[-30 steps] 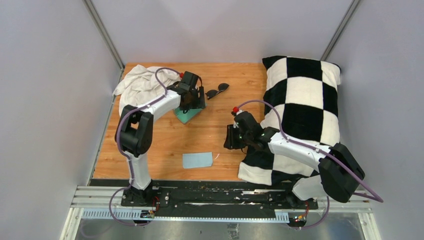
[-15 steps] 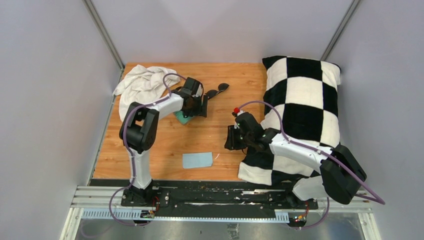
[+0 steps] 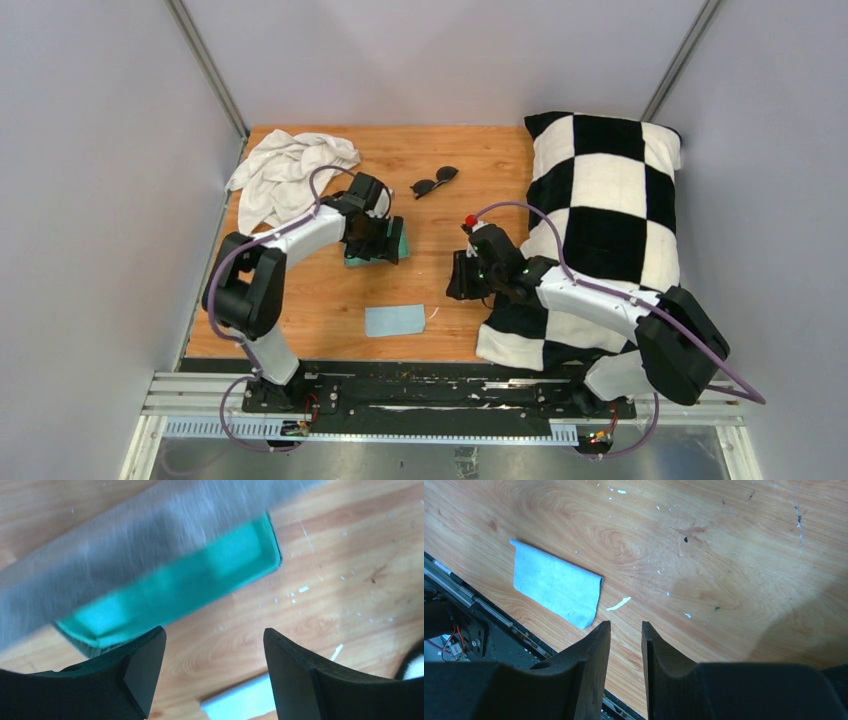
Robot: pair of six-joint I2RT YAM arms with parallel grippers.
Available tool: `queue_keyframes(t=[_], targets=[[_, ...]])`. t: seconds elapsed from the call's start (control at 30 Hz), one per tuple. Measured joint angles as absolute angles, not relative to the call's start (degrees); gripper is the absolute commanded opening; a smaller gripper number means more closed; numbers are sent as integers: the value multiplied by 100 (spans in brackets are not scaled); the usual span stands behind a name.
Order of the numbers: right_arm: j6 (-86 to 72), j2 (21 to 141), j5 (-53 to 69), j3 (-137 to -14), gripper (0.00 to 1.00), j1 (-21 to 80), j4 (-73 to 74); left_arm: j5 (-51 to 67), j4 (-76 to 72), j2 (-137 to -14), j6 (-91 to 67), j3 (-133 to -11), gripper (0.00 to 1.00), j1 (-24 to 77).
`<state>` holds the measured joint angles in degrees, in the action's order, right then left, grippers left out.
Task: Organize the sunglasses
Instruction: Move the sunglasses case at the center of the board, then pick up the glasses cleaning cloth from the center of the board.
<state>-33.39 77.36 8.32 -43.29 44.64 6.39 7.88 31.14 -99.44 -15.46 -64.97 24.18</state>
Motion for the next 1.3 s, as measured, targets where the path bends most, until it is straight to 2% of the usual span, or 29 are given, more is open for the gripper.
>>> queue_keyframes(t=[0.37, 0.77, 1.0, 1.3], targets=[[-3409, 8276, 1179, -4327, 41, 4781, 290, 1219, 3092, -8023, -2191, -5634, 74, 2547], [-4136, 8864, 1240, -4318, 37, 5269, -8, 1216, 2965, -5408, -4097, -3109, 70, 2565], [-4447, 9212, 1262, -4388, 35, 5398, -217, 1103, 2814, -5378, -4591, -2438, 60, 2565], [-4543, 9207, 1199, -4397, 36, 5404, -220, 1079, 2464, -5813, -4685, -2281, 47, 2565]])
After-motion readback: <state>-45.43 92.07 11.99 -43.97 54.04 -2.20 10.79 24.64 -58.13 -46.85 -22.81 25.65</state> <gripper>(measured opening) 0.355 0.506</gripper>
